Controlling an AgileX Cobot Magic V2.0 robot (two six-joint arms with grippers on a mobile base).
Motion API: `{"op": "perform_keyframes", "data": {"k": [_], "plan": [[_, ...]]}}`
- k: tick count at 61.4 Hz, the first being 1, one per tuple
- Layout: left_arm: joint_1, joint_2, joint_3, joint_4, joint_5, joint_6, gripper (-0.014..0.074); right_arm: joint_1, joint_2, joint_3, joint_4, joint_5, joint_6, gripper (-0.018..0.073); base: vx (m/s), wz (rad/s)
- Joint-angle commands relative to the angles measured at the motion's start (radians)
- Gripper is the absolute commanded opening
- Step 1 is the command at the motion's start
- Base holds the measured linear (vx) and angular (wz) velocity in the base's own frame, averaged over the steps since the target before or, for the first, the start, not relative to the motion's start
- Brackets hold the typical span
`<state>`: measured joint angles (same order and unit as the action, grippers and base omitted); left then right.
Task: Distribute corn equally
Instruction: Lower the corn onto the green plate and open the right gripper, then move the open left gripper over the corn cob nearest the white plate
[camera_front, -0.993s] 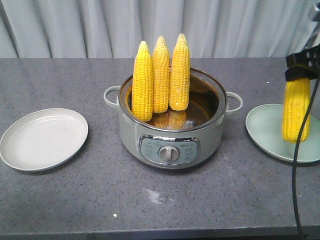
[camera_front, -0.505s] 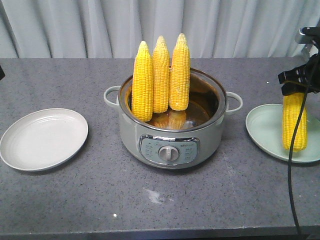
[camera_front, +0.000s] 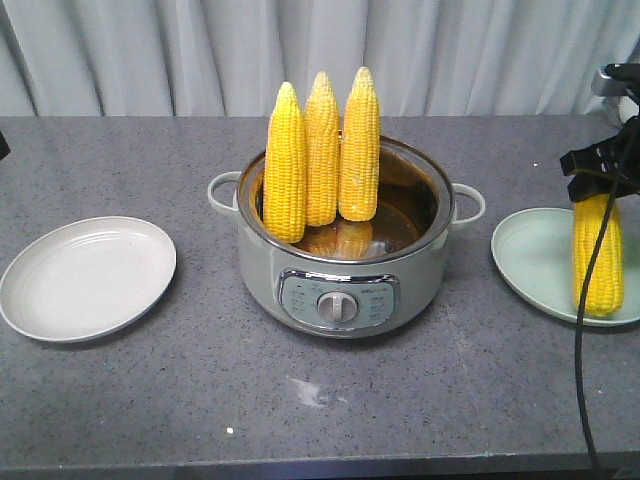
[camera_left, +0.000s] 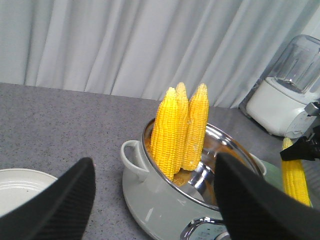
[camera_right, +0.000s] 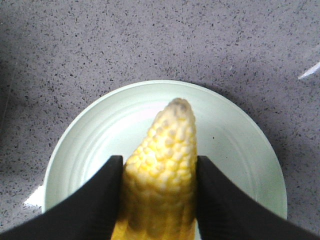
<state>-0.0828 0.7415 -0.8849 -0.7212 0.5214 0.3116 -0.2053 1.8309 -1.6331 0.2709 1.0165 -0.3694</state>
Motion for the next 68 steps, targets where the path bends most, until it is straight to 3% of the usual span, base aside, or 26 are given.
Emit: {"op": "perform_keyframes", "data": {"k": [1, 9, 19, 26, 31, 46, 60, 68], "plan": [[-0.002, -0.001, -0.026, -0.028, -0.053, 0.003, 0.0491, -0.006, -0.045, -0.03, 0.003, -0.029, -0.002, 0.0405, 0.0, 0.0], [-0.002, -0.001, -0.026, -0.028, -0.053, 0.003, 0.0491, -0.006, -0.045, -0.03, 0.003, -0.029, 0.002, 0.0464, 0.0, 0.0], [-0.002, -0.001, -0.027, -0.043, -0.058, 0.003, 0.0491, -0.006, -0.066, -0.03, 0.044, -0.009, 0.0, 0.0463, 0.0, 0.0], [-0.002, 0.021, -0.048, -0.09, -0.063, 0.005, 0.0491, -0.006, -0.126, -0.03, 0.124, -0.01, -0.011, 0.0425, 0.0, 0.0], [-0.002, 0.054, -0.08, -0.111, -0.052, 0.017, 0.0491, -0.006, -0.194, -0.03, 0.181, -0.011, -0.054, 0.0347, 0.0, 0.0], [-0.002, 0.217, -0.223, -0.233, -0.032, 0.19, 0.0491, -0.006, -0.463, -0.03, 0.233, 0.007, -0.139, -0.0016, 0.0, 0.0], [-0.002, 0.491, -0.46, -0.382, 0.077, 0.397, 0.0491, -0.006, -0.684, -0.03, 0.228, 0.035, -0.137, -0.0008, 0.0, 0.0], [-0.002, 0.682, -0.648, -0.427, 0.143, 0.415, 0.0491, -0.006, -0.75, -0.03, 0.228, 0.057, -0.137, -0.0008, 0.0, 0.0]]}}
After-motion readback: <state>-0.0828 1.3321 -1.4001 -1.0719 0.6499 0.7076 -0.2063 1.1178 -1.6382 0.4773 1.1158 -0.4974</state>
